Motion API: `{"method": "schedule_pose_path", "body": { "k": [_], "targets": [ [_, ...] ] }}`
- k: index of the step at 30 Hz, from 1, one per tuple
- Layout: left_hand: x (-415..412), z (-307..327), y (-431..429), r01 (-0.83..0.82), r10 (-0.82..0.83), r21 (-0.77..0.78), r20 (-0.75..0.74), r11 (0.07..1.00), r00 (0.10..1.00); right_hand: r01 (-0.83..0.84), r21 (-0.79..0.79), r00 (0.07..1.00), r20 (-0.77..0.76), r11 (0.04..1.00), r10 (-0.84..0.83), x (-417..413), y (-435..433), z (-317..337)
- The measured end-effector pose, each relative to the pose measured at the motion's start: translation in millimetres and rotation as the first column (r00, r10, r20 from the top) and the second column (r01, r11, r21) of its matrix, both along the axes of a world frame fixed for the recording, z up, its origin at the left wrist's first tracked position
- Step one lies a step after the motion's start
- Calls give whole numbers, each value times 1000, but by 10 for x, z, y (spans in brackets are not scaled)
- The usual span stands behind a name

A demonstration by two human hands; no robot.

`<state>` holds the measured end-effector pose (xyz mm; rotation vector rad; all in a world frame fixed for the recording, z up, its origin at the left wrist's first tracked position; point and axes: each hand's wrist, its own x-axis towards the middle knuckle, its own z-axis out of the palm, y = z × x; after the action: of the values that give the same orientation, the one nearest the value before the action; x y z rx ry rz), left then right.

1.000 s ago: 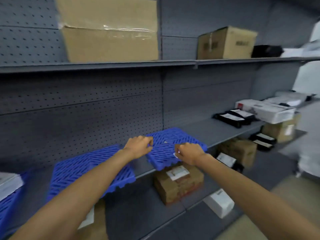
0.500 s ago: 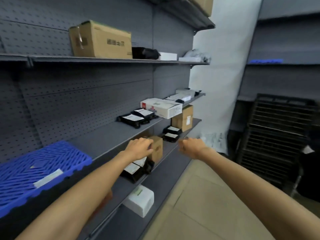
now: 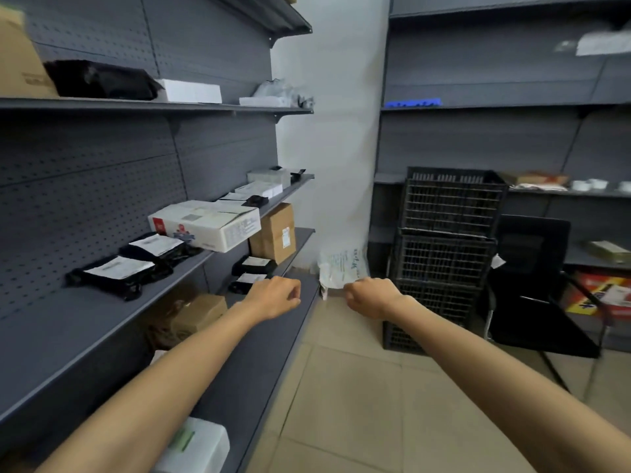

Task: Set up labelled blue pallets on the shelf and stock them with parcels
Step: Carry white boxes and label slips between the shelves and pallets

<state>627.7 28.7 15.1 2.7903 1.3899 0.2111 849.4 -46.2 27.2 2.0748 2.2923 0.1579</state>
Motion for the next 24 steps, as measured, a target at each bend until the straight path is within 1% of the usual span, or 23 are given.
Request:
{"method": "schedule_pose_path", "body": {
  "k": [3,7,10,11,14,16,19,24],
  "targets": [
    [329,59,672,32,-32,-16,13,999,999,38,7,999,14,999,-38,282,551,87],
    [732,295,1571,93,-92,22,-14,995,996,82,19,996,29,996,-83,620,1370,275],
    [1011,359,2228,104,-105,50,14,993,994,115,79,993,-39,990,-113,903,1962,357],
    [1101,331,2397,112,-113,49,9,992,994,122,71,992,-45,990,-119,991,2111,346],
    [1360,146,2804,133,-134,-8,-46,991,990,139,-12,990,13,990,-139,1280,2532,177],
    [1516,50,3114,132,-134,-34,-61,991,989,167,-39,986,2,985,-167,1506,2843,77],
    [1733,-12,3626,131,-134,-47,-59,990,989,183,-46,982,-36,982,-185,1818,3347,-21],
    [2216,-8,4520,79,-81,-49,-61,996,995,124,-44,992,-23,991,-125,2333,4329,-55]
  ]
}}
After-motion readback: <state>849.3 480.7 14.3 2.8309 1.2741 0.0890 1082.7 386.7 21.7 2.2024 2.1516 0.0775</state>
